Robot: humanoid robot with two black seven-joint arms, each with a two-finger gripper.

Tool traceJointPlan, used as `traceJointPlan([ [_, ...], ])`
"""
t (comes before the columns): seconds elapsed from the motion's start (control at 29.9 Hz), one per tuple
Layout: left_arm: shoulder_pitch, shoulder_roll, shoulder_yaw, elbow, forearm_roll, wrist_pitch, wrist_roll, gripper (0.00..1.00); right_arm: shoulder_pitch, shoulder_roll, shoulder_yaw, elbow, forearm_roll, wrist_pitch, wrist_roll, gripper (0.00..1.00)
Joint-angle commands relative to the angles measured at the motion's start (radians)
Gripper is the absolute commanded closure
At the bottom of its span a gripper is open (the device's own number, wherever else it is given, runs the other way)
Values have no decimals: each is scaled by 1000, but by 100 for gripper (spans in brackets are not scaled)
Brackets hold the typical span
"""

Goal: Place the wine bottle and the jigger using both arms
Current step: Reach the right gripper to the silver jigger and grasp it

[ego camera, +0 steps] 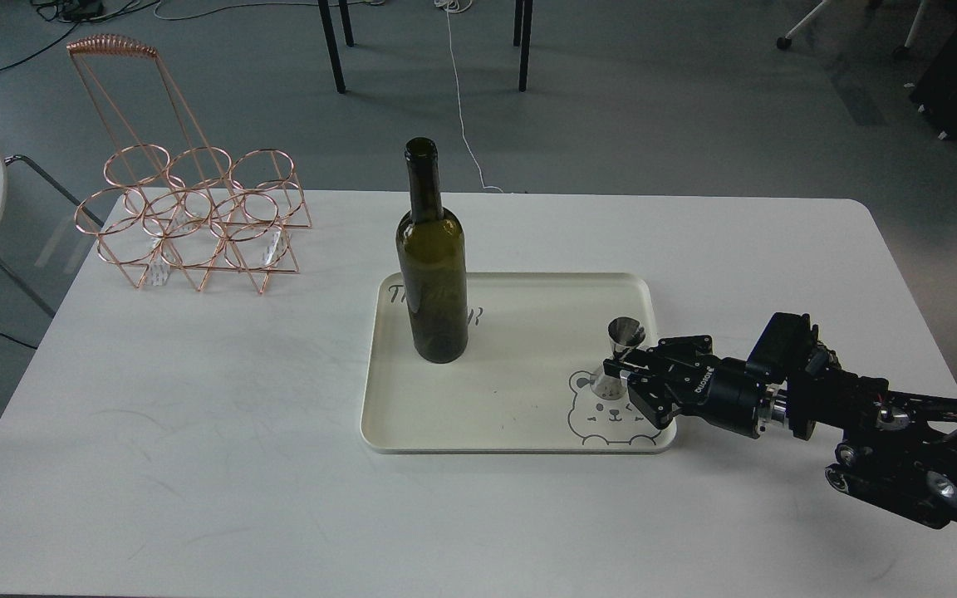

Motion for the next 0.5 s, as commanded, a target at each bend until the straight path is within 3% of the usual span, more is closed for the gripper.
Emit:
traceJointPlan([
  [0.0, 0, -1, 0, 4, 1, 1, 0, 1, 7, 4, 1, 0, 0, 1, 0, 78],
  [0.47, 1, -3, 0, 6, 1, 1, 0, 1, 7, 7, 1, 3, 0, 1, 0, 78],
])
